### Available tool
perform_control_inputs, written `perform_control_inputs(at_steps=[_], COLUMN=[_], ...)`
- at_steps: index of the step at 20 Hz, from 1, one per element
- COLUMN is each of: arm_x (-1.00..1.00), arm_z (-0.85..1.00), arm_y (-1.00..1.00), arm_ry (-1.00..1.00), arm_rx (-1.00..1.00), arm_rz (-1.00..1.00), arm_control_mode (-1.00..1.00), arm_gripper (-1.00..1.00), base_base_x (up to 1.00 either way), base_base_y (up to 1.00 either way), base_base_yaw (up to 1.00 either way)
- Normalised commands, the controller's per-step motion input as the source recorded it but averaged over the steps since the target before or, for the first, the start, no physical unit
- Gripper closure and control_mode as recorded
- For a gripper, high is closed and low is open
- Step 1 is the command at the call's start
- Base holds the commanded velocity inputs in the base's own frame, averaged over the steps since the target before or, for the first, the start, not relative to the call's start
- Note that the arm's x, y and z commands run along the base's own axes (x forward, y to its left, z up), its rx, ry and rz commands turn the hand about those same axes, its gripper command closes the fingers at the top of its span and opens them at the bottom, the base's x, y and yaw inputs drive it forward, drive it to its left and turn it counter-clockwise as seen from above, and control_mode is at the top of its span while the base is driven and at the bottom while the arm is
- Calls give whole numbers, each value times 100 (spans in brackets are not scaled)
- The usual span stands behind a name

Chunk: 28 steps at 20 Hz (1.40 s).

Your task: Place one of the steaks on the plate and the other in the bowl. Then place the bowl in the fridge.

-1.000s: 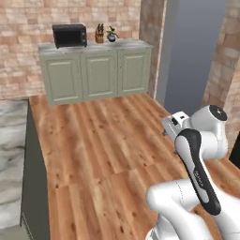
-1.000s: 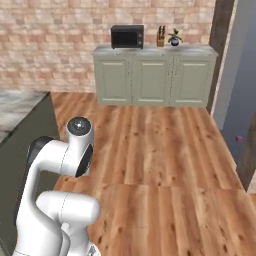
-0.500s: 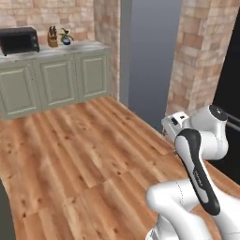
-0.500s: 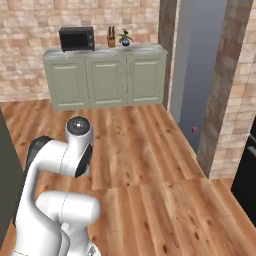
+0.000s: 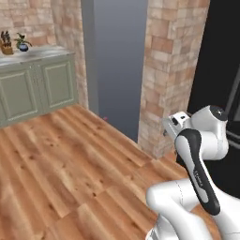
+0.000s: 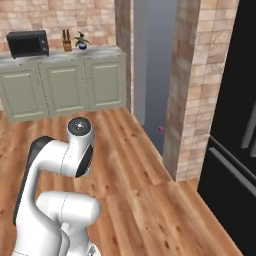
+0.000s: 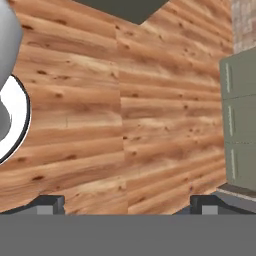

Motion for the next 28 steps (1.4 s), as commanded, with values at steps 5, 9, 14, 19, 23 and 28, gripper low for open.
perform_control_inputs(at_steps=[5,9,14,19,23,28], arm_x=[0,0,0,0,0,0], arm_z=[0,0,0,0,0,0], arm_y=[0,0,0,0,0,0], arm_ry=[0,0,0,0,0,0], arm_rx=[0,0,0,0,0,0], arm_rz=[0,0,0,0,0,0], arm_control_mode=[100,100,100,100,100,100], arm_gripper=[-100,-100,-100,-100,-100,-100], base_base_x=[45,60,66,68,68,62], base_base_y=[-38,-26,-17,-4,0,3], base_base_yaw=[-34,-36,-34,-32,-30,-33])
